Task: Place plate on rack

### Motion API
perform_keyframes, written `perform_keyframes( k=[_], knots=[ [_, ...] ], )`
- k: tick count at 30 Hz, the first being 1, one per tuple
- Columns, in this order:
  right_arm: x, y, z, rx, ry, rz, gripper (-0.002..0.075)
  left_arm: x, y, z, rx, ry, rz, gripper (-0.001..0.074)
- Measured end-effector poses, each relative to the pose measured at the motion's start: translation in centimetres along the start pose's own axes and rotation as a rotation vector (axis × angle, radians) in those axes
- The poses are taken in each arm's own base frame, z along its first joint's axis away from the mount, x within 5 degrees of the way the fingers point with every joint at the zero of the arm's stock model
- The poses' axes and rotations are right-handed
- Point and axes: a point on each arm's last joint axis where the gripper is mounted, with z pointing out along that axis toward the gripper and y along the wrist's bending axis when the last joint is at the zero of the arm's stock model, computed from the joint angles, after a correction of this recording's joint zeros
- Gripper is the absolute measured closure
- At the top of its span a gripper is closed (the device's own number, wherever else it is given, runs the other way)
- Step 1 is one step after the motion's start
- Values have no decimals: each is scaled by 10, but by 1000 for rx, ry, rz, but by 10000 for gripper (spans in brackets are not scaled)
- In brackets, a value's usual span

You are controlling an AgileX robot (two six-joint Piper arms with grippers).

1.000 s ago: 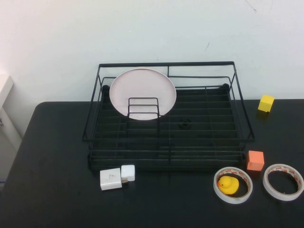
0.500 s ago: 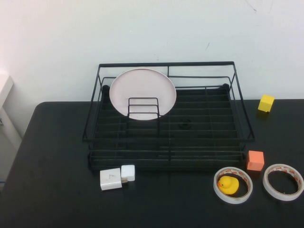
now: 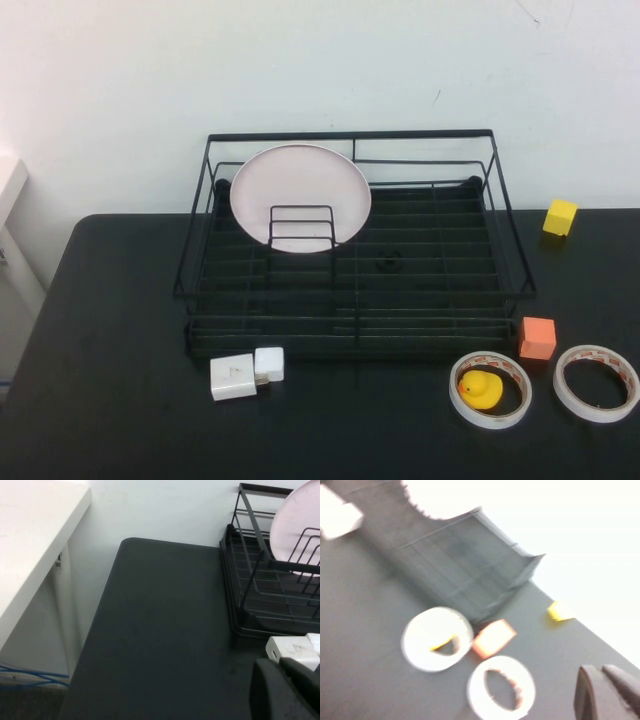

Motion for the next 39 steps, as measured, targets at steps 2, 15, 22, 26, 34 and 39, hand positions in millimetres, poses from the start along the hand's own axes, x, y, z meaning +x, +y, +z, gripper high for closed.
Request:
perform_keyframes(
  k=[2, 15, 22, 26, 34, 39],
  knots=[
    [10, 1, 2, 107, -41, 45, 726, 0, 0, 0, 0, 0, -1, 738],
    [72, 25, 27, 246, 38, 219, 726, 0, 0, 0, 1, 1, -2, 738],
    [72, 25, 27, 242, 41, 223, 726, 0, 0, 0, 1, 1, -2, 738],
    [71, 25, 27, 244, 38, 224, 726, 0, 0, 0, 1, 1, -2, 738],
    [75, 21, 26, 302, 39, 424, 726, 0, 0, 0, 1, 1, -2, 738],
    [76, 19, 25, 327, 37, 507, 726, 0, 0, 0, 1, 1, -2, 738]
  ],
)
